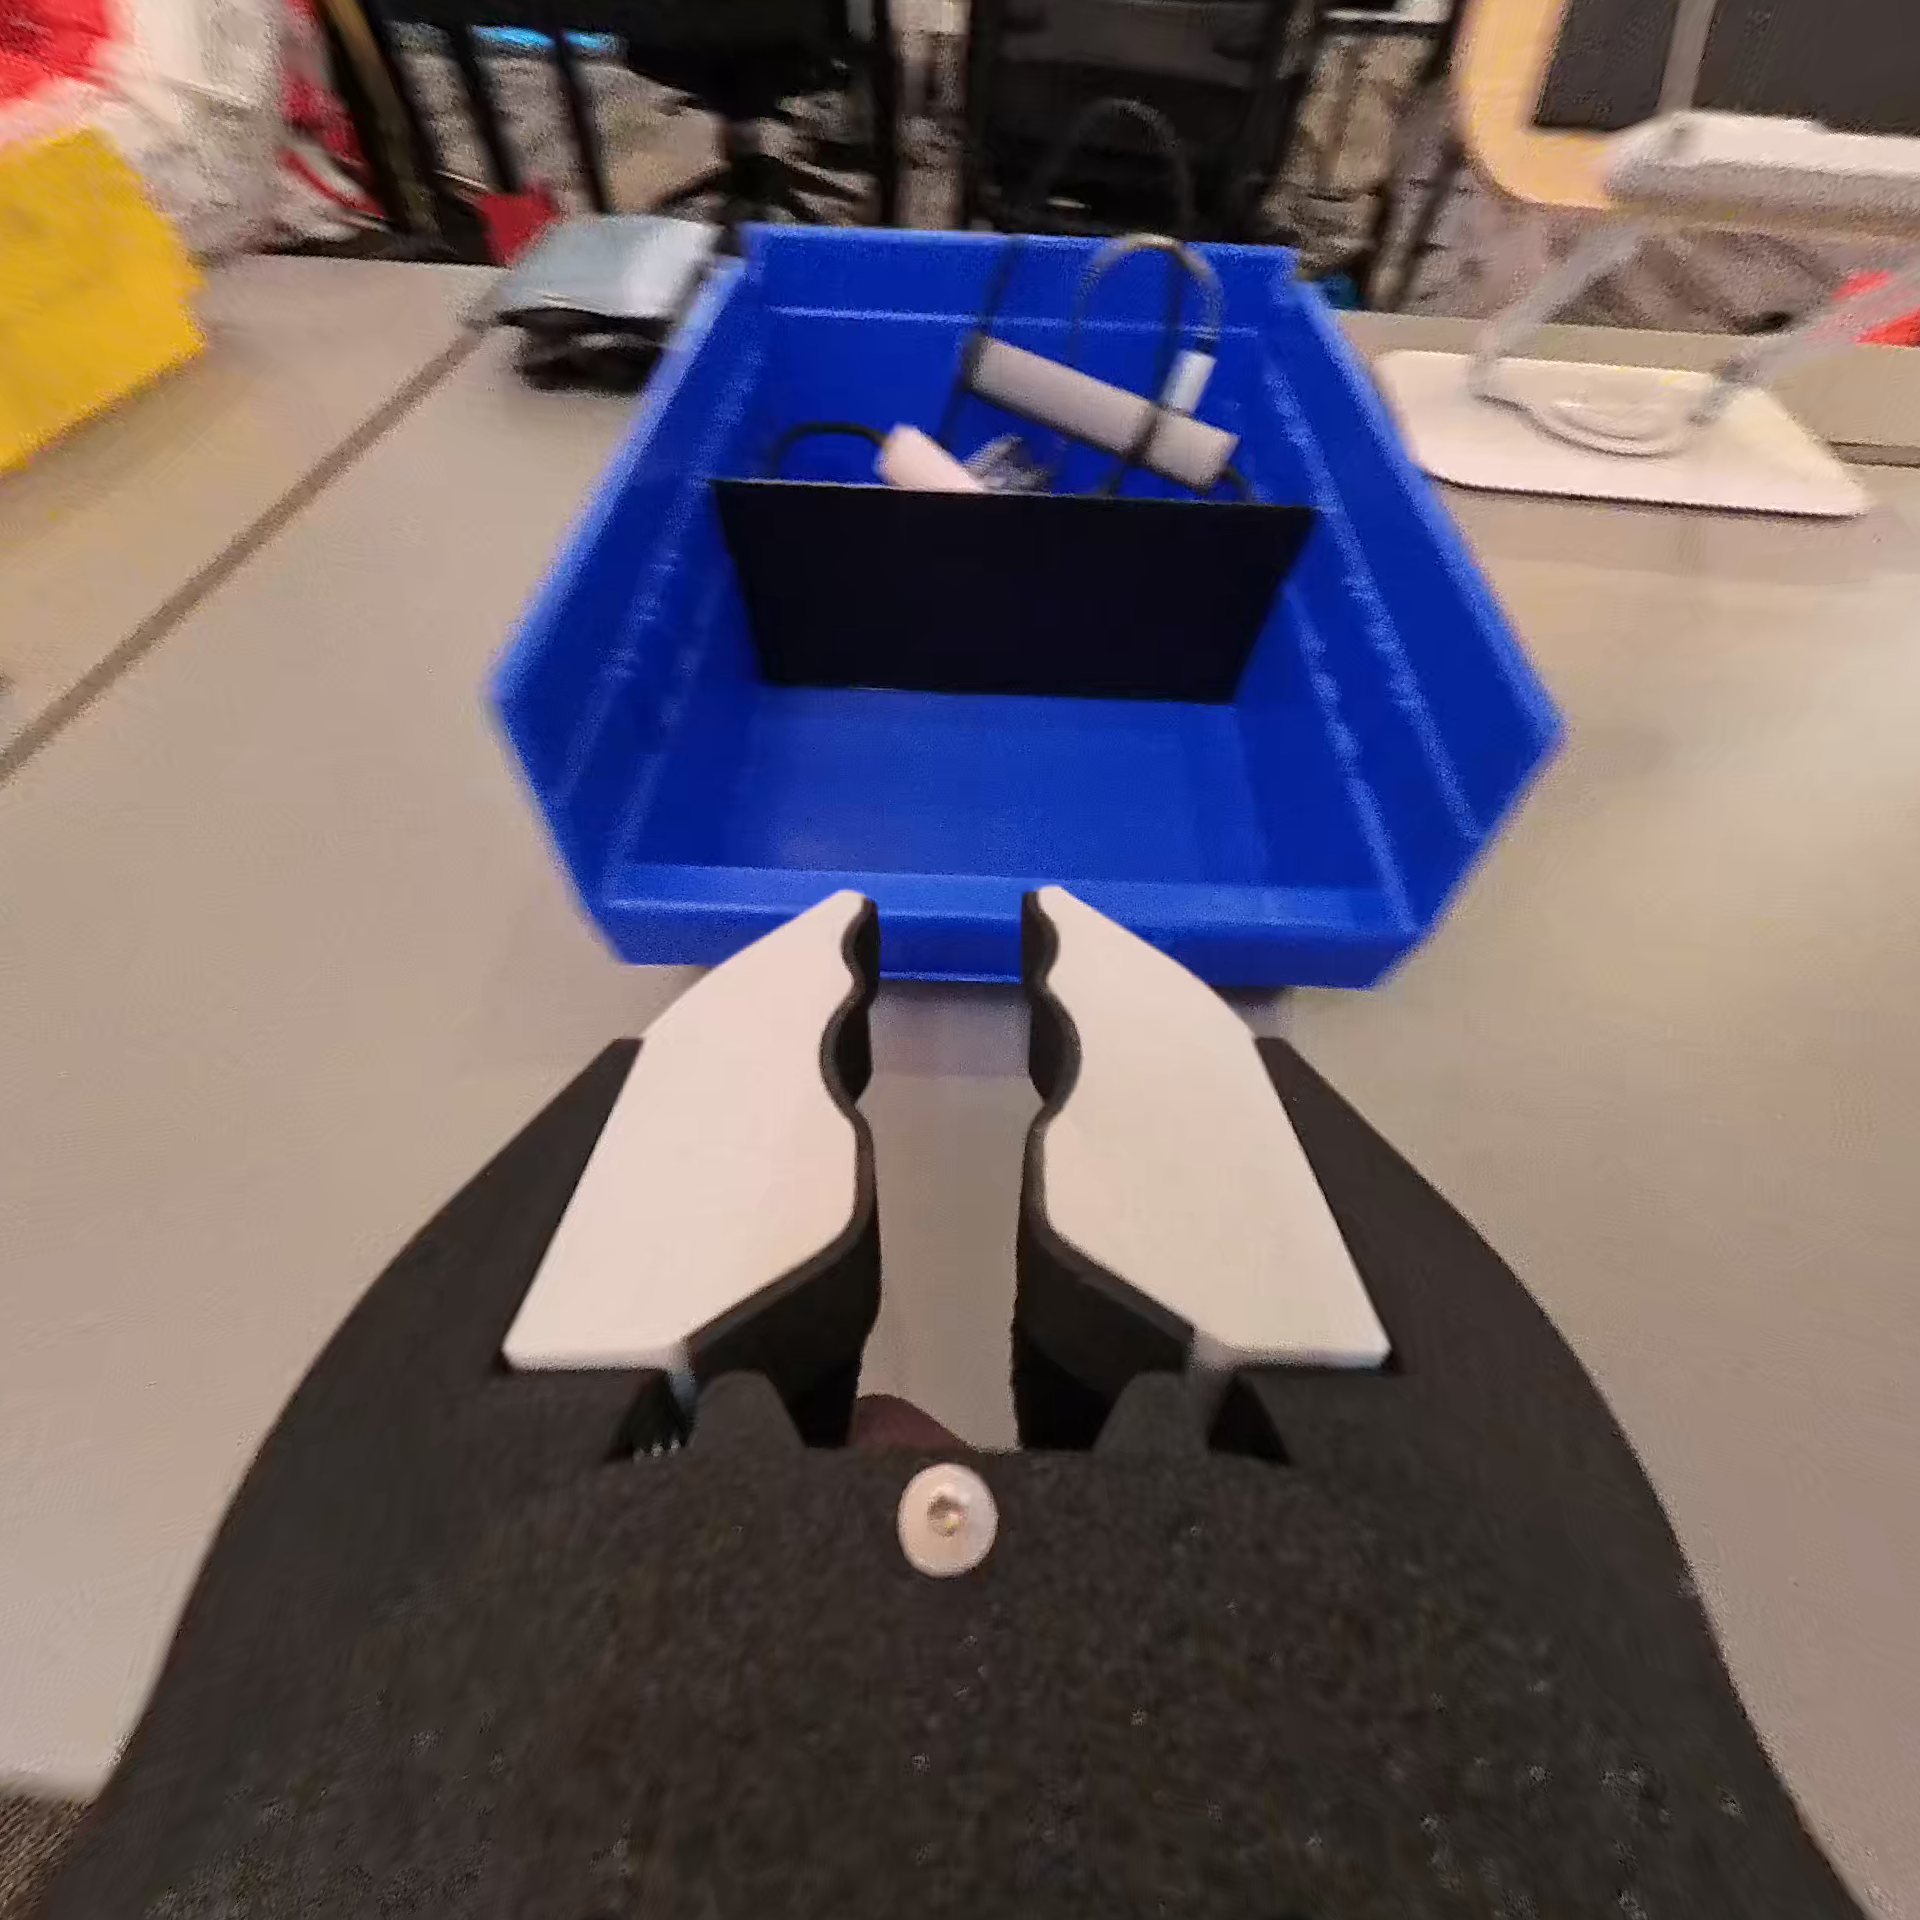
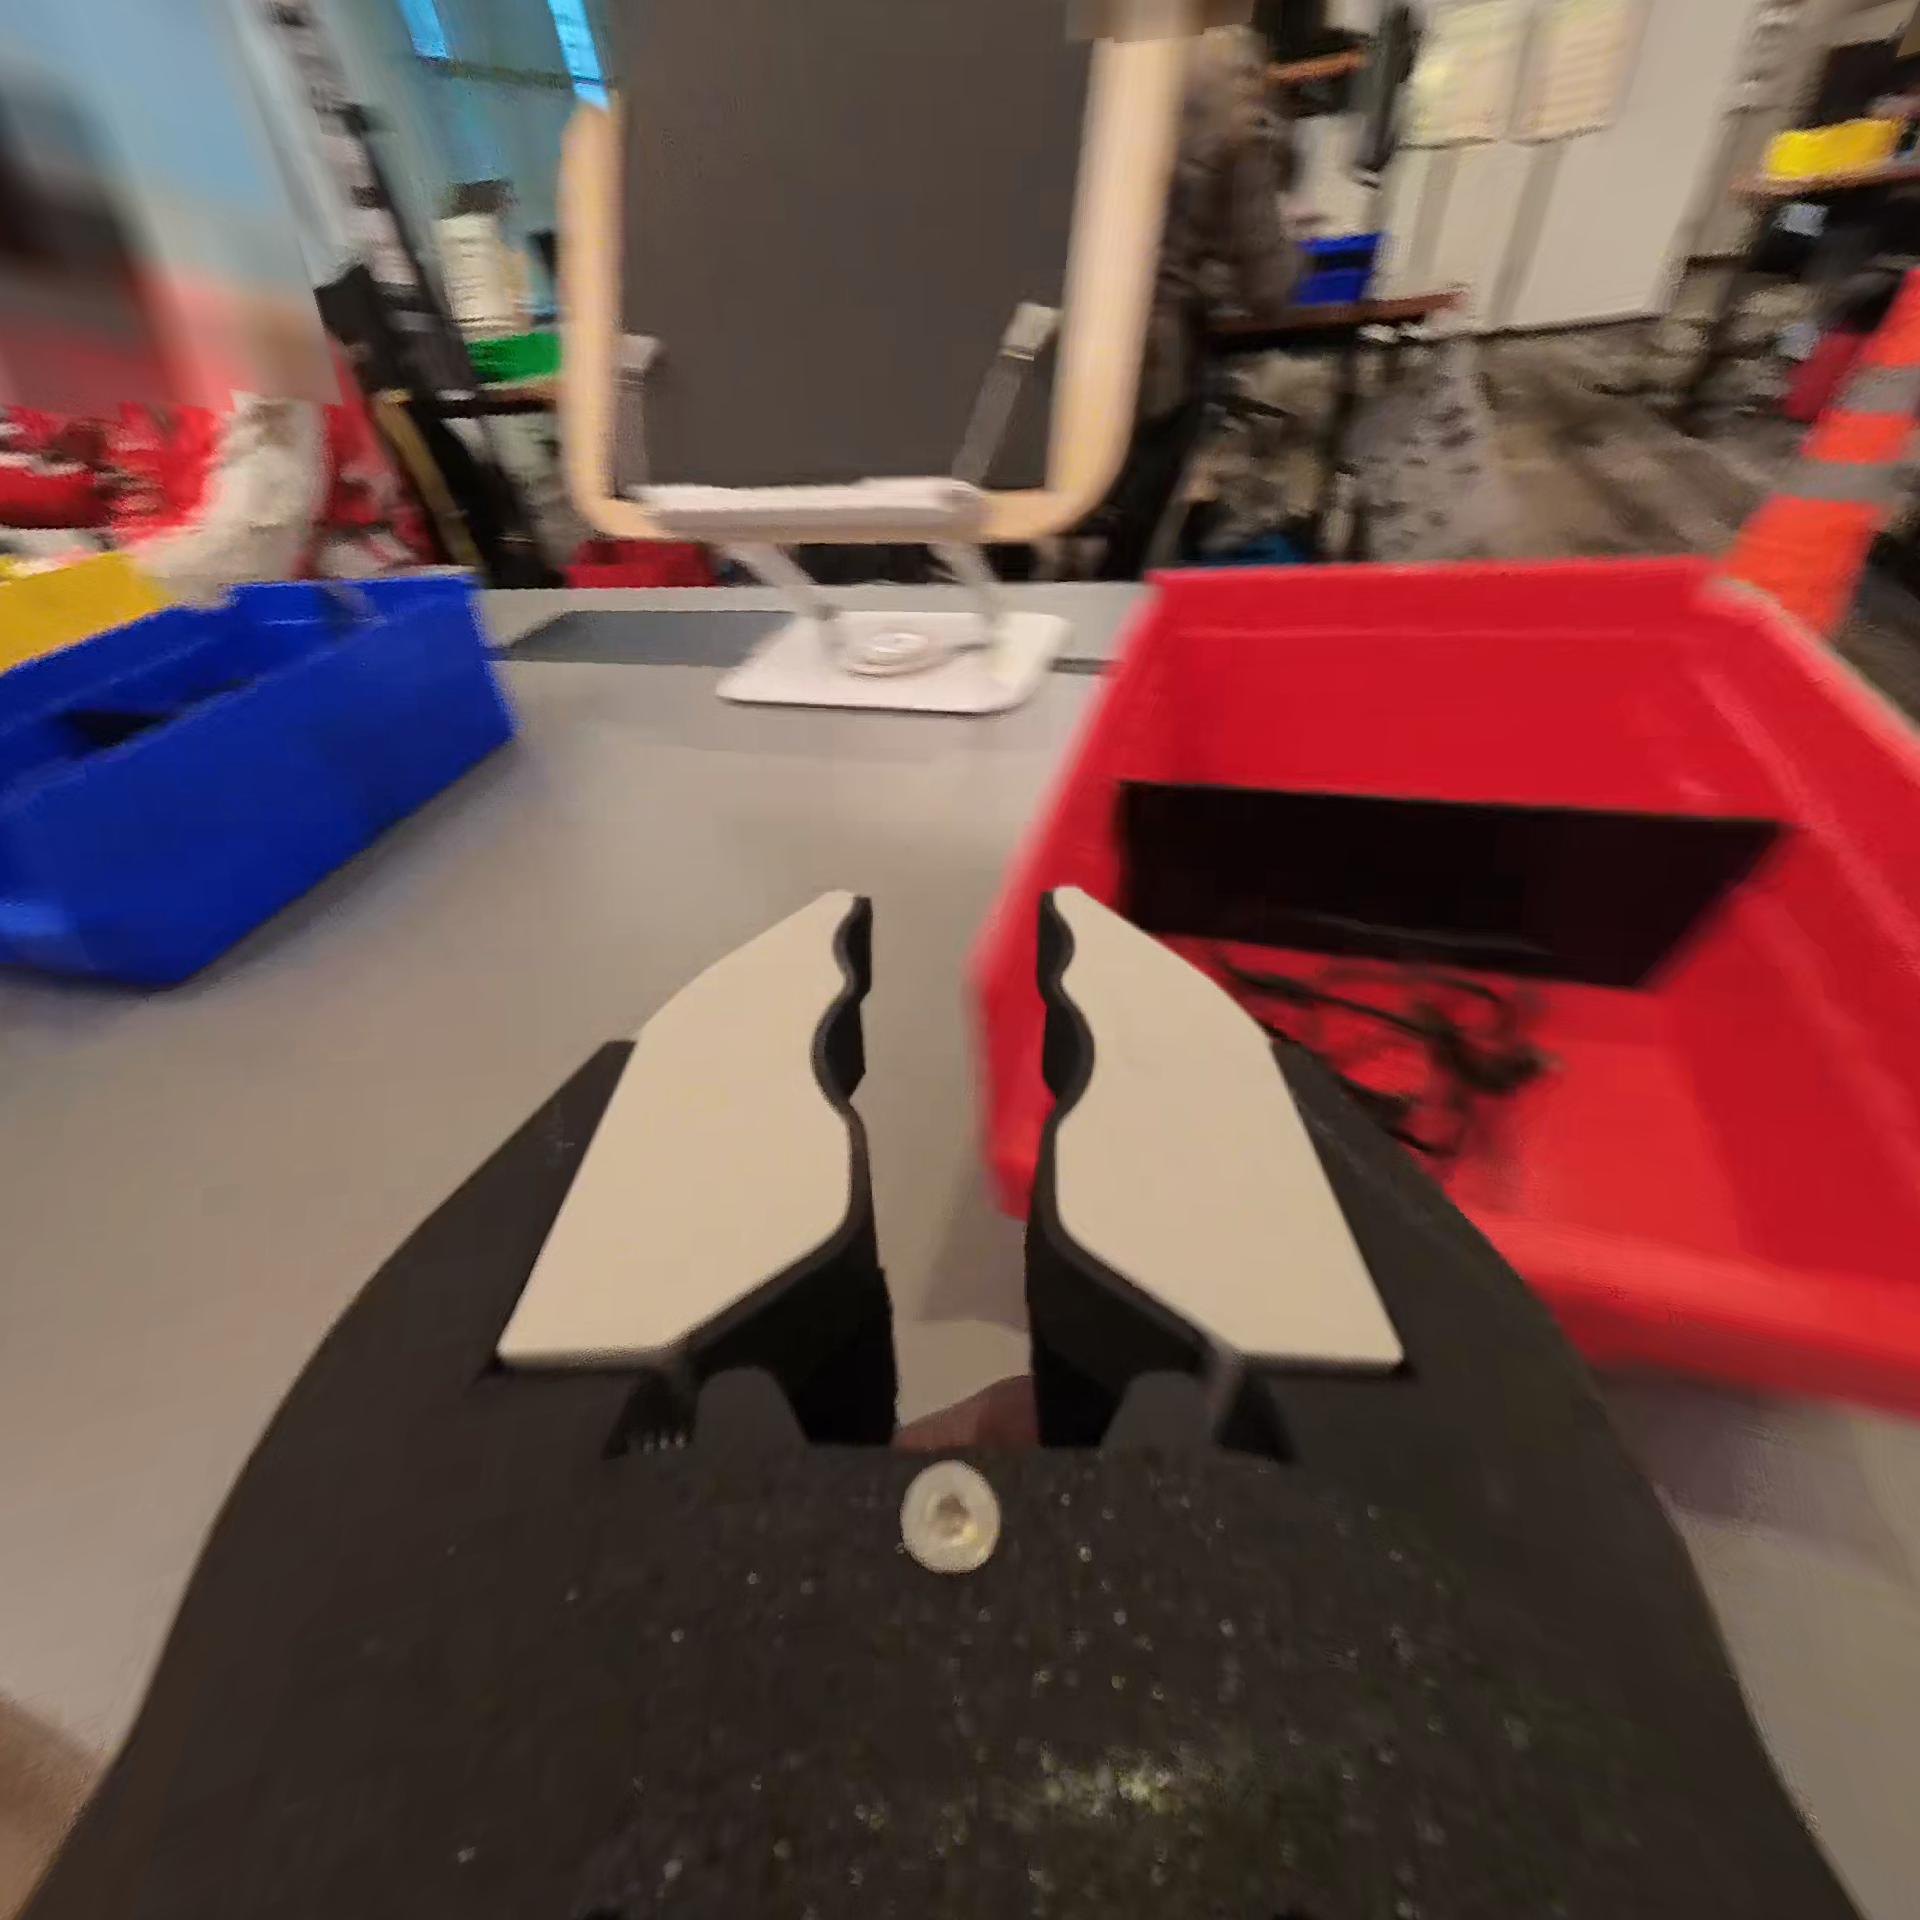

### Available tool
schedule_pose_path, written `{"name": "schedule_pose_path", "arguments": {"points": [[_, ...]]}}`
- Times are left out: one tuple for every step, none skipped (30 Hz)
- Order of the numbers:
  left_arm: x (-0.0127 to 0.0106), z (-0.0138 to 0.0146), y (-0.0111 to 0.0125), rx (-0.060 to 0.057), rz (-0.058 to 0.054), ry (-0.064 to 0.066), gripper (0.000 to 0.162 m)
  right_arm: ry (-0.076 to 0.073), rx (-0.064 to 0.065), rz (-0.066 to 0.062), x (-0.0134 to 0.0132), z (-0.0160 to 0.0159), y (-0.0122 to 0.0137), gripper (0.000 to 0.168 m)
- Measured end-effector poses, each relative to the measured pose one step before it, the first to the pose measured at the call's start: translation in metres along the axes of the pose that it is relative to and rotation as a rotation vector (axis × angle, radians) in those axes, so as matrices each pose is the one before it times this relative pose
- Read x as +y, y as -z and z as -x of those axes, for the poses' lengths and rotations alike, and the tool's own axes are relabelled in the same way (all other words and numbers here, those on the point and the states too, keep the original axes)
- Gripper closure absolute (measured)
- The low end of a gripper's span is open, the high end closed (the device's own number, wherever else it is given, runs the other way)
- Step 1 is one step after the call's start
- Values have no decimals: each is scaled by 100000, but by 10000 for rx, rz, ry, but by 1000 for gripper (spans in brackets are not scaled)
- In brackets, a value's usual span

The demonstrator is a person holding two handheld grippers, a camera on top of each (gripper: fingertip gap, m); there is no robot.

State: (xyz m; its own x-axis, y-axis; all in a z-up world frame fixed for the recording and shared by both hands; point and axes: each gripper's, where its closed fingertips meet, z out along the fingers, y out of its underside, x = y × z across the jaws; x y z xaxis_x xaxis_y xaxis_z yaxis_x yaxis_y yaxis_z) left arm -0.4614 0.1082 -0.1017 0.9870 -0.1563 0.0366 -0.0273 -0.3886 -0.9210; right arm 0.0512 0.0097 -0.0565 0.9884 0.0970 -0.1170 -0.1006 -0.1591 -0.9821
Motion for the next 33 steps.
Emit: {"name": "schedule_pose_path", "arguments": {"points": [[119,-1994,-13,1098,81,-1,137,-135,580,206,870,-2583,608,138],[239,-1974,-35,1015,171,-16,136,19,414,276,995,-2079,440,134],[318,-1454,-69,586,181,-20,136,128,497,228,946,-1849,389,132],[274,-988,-40,228,52,-26,136,124,596,182,909,-1595,382,132],[192,-629,-19,18,-83,36,136,171,353,227,881,-966,314,132],[113,-421,-29,-44,-149,133,136,180,185,190,671,-524,165,134],[80,-407,-115,44,-66,158,137,62,140,107,362,-325,-38,134],[33,-263,-191,41,47,135,138,-17,28,113,206,-68,-125,134],[-28,-149,-234,43,26,54,138,-6,-5,61,67,93,-88,134],[62,-144,-249,127,6,-71,138,34,3,-43,-53,143,-24,134],[256,73,-232,29,100,-156,138,62,26,-76,-61,99,27,135],[303,372,-169,-178,154,-168,138,104,14,-32,-3,80,36,136],[197,283,-101,-127,114,-180,138,61,47,-6,30,-8,21,137],[112,58,-62,-7,65,-184,138,-87,15,-43,-39,-27,16,138],[67,115,-27,-70,27,-145,138,-237,-65,-64,-89,13,0,139],[68,183,-42,-130,17,-99,138,-327,-117,-34,-51,55,-47,139],[156,104,-70,-93,63,-84,138,-357,-112,0,3,15,-78,140],[155,47,-69,-60,86,-84,138,-333,-121,34,86,33,-124,140],[44,63,-44,-65,29,-70,138,-286,-124,62,133,45,-151,140],[-91,41,7,-46,-56,-44,138,-224,-113,80,146,47,-167,140],[-153,-7,35,14,-96,-9,138,-157,-59,81,128,10,-157,140],[-65,-71,-7,77,-49,35,138,-71,-21,38,55,9,-134,140],[89,-81,-44,100,42,79,138,23,-16,9,8,47,-124,140],[154,-16,-62,65,91,116,138,87,27,15,12,37,-93,141],[113,21,-37,37,62,134,138,123,58,14,22,19,-79,141],[33,-2,-19,61,18,127,138,129,63,6,18,15,-64,141],[17,-8,-27,58,6,111,138,119,42,3,27,45,-50,141],[14,31,-29,21,13,82,138,94,28,9,32,43,-61,141],[19,54,-60,0,17,34,138,66,17,22,29,29,-54,142],[12,67,-68,-22,18,-15,138,34,17,4,0,2,-62,142],[7,79,-80,-44,13,-47,138,10,-5,-5,-29,0,-70,142],[-17,40,-75,-35,4,-64,138,-12,-21,0,-14,14,-63,142],[-17,-24,-71,0,-3,-75,138,-28,-25,14,-4,3,-65,142]]}}
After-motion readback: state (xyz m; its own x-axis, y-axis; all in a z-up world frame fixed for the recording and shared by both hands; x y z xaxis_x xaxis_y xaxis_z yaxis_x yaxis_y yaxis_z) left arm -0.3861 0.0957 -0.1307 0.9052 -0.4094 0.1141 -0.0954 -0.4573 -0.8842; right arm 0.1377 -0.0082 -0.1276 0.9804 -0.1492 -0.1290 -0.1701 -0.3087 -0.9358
